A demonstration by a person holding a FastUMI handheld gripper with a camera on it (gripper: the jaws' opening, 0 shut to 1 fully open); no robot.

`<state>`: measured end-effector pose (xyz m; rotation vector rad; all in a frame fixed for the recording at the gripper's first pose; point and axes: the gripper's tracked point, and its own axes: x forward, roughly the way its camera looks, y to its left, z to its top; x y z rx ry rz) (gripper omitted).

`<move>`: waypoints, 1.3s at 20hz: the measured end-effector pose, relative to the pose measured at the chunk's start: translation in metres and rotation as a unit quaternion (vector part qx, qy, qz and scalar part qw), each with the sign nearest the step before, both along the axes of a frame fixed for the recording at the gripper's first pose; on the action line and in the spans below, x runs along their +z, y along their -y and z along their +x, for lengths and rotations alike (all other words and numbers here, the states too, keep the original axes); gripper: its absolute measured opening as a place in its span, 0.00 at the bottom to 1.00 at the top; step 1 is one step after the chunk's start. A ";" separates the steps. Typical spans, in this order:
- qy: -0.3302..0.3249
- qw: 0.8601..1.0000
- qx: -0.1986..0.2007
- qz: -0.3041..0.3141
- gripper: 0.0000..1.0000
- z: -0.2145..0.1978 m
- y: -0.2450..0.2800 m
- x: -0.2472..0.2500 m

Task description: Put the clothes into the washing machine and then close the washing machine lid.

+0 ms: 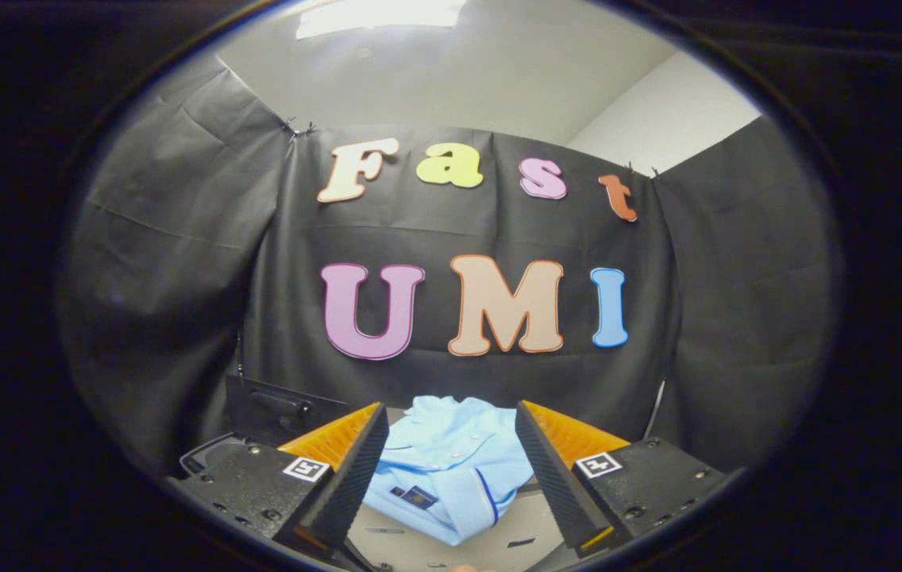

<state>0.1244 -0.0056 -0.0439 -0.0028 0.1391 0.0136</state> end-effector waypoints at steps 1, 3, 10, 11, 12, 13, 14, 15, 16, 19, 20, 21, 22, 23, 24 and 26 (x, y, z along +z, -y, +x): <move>-0.012 1.000 -0.003 0.000 0.97 0.009 0.003 -0.008; -0.043 0.999 -0.003 -0.007 0.97 0.030 0.005 -0.026; -0.181 0.983 0.009 -0.023 0.98 0.078 0.003 -0.099; -0.200 0.980 0.010 -0.019 0.98 0.082 0.001 -0.110; -0.216 0.976 0.009 -0.018 0.98 0.087 0.001 -0.120; -0.232 0.973 0.007 -0.019 0.97 0.090 0.002 -0.130; -0.249 0.968 0.000 -0.024 0.97 0.094 0.005 -0.141; -0.272 0.962 0.000 -0.031 0.97 0.092 0.006 -0.156; -0.281 0.960 0.013 -0.014 0.97 0.089 0.000 -0.156; -0.280 0.960 0.009 0.016 0.87 0.094 -0.002 -0.159; -0.277 0.960 0.017 0.016 0.82 0.095 -0.005 -0.159; -0.281 0.959 0.023 0.018 0.77 0.096 -0.008 -0.157; -0.271 0.962 0.026 0.020 0.72 0.099 -0.011 -0.157; -0.274 0.961 0.028 0.019 0.67 0.098 -0.014 -0.159; -0.272 0.962 0.033 0.017 0.60 0.099 -0.018 -0.158; -0.277 0.960 0.034 0.014 0.39 0.100 -0.025 -0.158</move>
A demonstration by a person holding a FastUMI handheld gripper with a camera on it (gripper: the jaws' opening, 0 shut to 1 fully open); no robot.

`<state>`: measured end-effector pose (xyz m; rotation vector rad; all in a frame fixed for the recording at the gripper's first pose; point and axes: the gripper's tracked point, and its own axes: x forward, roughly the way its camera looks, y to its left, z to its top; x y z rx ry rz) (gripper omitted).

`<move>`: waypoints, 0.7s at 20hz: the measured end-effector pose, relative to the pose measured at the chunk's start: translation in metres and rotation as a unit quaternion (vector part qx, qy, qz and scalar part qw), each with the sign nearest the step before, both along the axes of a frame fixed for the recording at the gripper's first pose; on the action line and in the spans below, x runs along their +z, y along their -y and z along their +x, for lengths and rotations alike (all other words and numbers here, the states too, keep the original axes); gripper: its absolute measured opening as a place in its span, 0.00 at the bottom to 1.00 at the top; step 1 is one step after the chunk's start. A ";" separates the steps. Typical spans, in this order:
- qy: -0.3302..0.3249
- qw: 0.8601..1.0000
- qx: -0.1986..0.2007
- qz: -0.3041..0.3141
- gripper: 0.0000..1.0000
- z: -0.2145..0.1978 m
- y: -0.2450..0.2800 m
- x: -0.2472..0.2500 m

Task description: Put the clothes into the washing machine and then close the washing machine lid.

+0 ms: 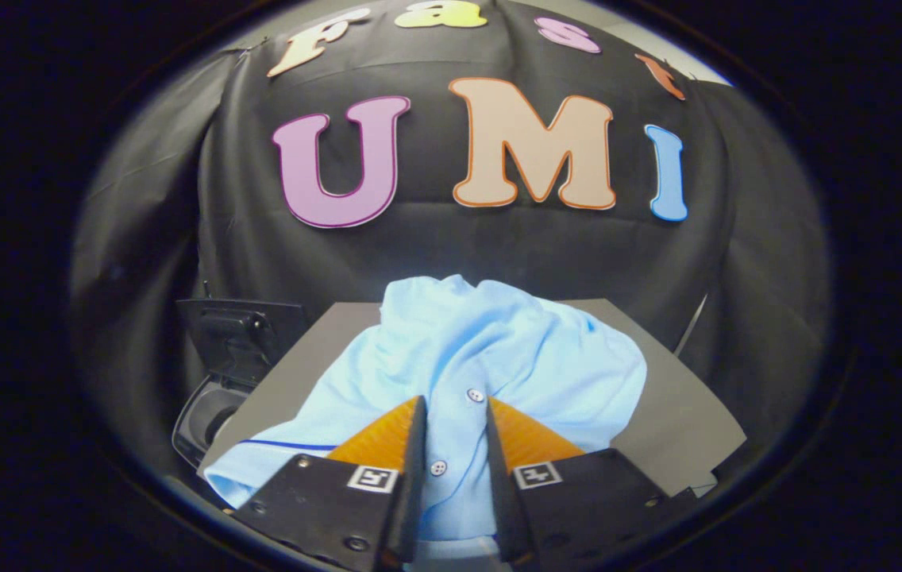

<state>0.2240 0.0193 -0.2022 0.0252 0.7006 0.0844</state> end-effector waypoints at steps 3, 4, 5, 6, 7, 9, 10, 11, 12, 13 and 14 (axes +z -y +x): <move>0.014 0.999 0.014 -0.042 0.12 -0.001 -0.001 0.004; 0.017 0.999 0.014 -0.049 0.11 0.000 -0.001 0.005; 0.019 0.998 0.015 -0.052 0.08 -0.001 -0.001 0.005; 0.023 0.998 0.013 -0.051 0.07 0.000 -0.001 0.006; 0.023 0.999 0.012 -0.047 0.06 0.000 -0.001 0.005; 0.026 0.999 0.008 -0.033 0.06 -0.001 -0.001 0.005; 0.029 0.999 0.006 -0.027 0.06 0.000 -0.001 0.005; 0.033 0.999 0.007 -0.024 0.06 0.001 -0.001 0.006; 0.036 0.999 0.007 -0.021 0.06 0.001 -0.002 0.007; 0.045 0.999 0.005 -0.013 0.06 0.001 -0.004 0.010; 0.053 0.999 0.004 -0.001 0.05 0.003 -0.008 0.015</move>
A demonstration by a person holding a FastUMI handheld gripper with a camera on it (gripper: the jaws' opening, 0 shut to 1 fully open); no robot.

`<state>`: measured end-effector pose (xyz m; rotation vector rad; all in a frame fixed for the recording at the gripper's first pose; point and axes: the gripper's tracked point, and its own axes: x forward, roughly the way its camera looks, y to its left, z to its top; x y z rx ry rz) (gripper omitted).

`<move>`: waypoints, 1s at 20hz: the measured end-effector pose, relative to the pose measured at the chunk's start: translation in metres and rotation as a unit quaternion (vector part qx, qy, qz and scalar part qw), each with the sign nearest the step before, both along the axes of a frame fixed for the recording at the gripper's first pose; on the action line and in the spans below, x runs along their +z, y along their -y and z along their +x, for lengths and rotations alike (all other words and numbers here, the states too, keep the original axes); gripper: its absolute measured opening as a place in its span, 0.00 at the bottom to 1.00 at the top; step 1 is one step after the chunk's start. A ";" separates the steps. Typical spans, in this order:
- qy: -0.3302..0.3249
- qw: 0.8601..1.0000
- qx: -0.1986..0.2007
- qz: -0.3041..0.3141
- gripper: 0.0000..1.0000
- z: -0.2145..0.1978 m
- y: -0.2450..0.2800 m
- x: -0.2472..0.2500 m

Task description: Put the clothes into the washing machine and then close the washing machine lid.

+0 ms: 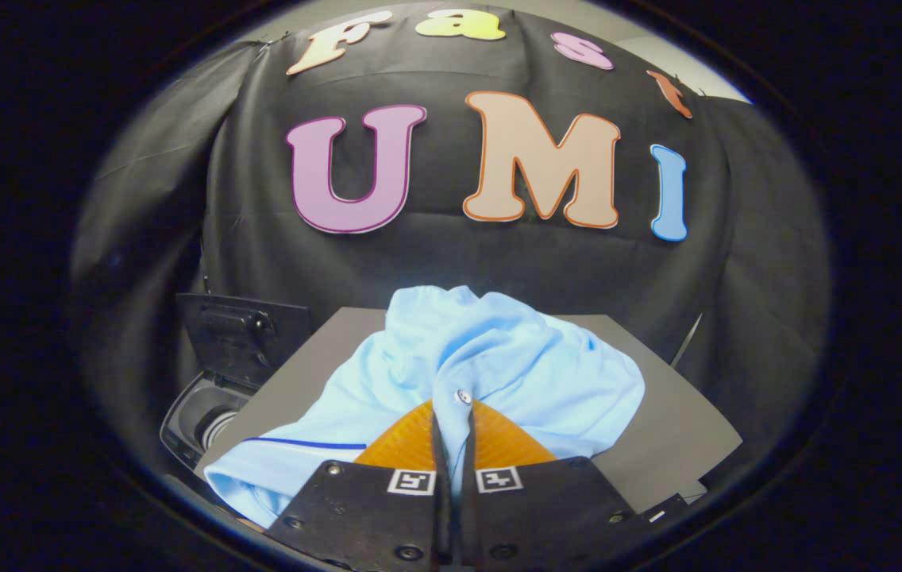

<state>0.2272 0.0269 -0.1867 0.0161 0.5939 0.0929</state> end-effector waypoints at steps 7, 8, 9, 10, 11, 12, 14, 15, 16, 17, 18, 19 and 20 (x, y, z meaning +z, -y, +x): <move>0.055 0.996 0.051 0.049 0.03 0.005 -0.071 0.048; 0.059 0.995 0.065 0.053 0.03 0.005 -0.086 0.054; 0.061 0.993 0.079 0.056 0.03 0.006 -0.102 0.056; 0.064 0.992 0.093 0.060 0.03 0.005 -0.120 0.059; 0.067 0.990 0.103 0.065 0.03 0.005 -0.137 0.062; 0.069 0.989 0.113 0.070 0.03 0.005 -0.153 0.064; 0.071 0.985 0.131 0.086 0.03 0.004 -0.186 0.066; 0.070 0.983 0.140 0.093 0.03 0.003 -0.203 0.066; 0.068 0.982 0.148 0.098 0.03 0.004 -0.219 0.066; 0.066 0.980 0.154 0.105 0.03 0.004 -0.233 0.066; 0.064 0.979 0.160 0.111 0.03 0.006 -0.248 0.065; 0.062 0.977 0.167 0.118 0.03 0.005 -0.262 0.064; 0.060 0.976 0.172 0.122 0.03 0.006 -0.276 0.061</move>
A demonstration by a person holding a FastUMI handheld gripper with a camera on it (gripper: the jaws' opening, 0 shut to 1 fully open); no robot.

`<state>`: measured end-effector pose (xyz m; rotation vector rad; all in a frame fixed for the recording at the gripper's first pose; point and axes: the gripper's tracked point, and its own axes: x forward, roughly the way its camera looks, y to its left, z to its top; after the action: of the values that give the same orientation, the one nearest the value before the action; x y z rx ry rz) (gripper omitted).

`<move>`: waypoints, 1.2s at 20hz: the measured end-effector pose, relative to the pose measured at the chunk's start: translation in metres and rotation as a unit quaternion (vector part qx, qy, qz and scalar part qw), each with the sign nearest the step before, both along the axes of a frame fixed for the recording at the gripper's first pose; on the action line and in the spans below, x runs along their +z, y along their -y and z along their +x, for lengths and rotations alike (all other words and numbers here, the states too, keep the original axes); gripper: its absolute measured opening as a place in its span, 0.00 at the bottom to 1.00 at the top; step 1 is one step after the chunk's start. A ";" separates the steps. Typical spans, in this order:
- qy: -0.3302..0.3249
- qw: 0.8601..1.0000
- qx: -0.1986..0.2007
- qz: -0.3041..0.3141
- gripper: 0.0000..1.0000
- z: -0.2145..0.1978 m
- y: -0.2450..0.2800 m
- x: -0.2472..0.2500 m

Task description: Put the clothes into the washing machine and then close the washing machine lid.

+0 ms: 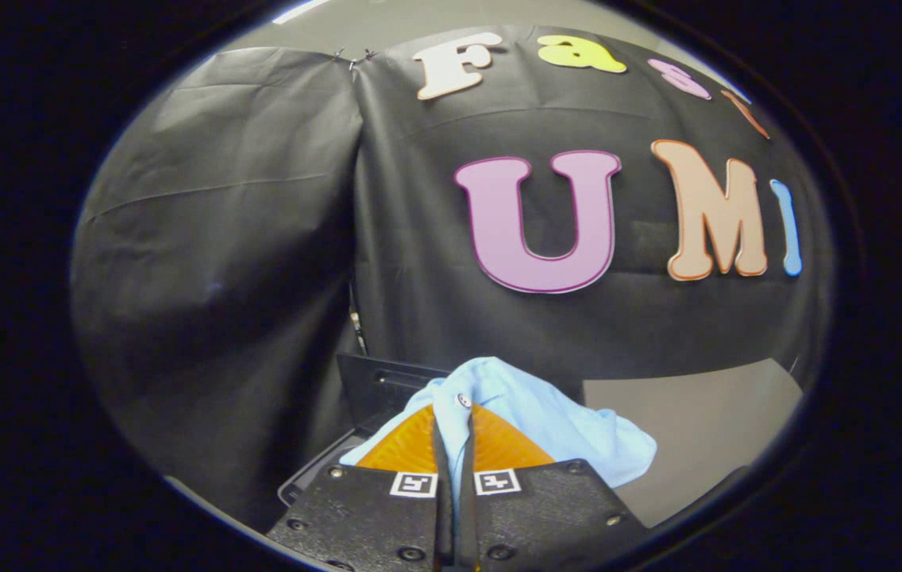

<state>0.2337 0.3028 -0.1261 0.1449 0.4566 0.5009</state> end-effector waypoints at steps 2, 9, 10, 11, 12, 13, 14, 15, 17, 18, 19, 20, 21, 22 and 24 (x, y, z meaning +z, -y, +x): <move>-0.007 1.000 0.009 0.001 0.03 -0.001 -0.022 -0.011; -0.061 0.998 0.031 -0.007 0.03 -0.005 -0.069 -0.072; -0.073 0.997 0.034 -0.014 0.03 -0.007 -0.074 -0.081; -0.088 0.995 0.036 -0.025 0.03 -0.007 -0.076 -0.093; -0.099 0.994 0.036 -0.034 0.03 -0.009 -0.076 -0.104; -0.108 0.993 0.035 -0.042 0.11 -0.010 -0.075 -0.115; -0.113 0.992 0.030 -0.043 0.18 -0.011 -0.074 -0.121; -0.112 0.993 0.025 -0.038 0.25 -0.008 -0.072 -0.119; -0.106 0.994 0.017 -0.023 0.40 -0.005 -0.073 -0.115; -0.102 0.995 0.016 -0.018 0.40 -0.005 -0.073 -0.110; -0.097 0.995 0.018 -0.017 0.38 -0.005 -0.073 -0.106; -0.093 0.995 0.021 -0.020 0.38 -0.004 -0.073 -0.105; -0.087 0.996 0.024 -0.022 0.38 -0.005 -0.071 -0.103; -0.081 0.996 0.028 -0.024 0.38 -0.006 -0.071 -0.099; -0.068 0.997 0.032 -0.029 0.38 -0.010 -0.069 -0.091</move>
<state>0.2239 0.3719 -0.2170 0.1100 0.6091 0.5423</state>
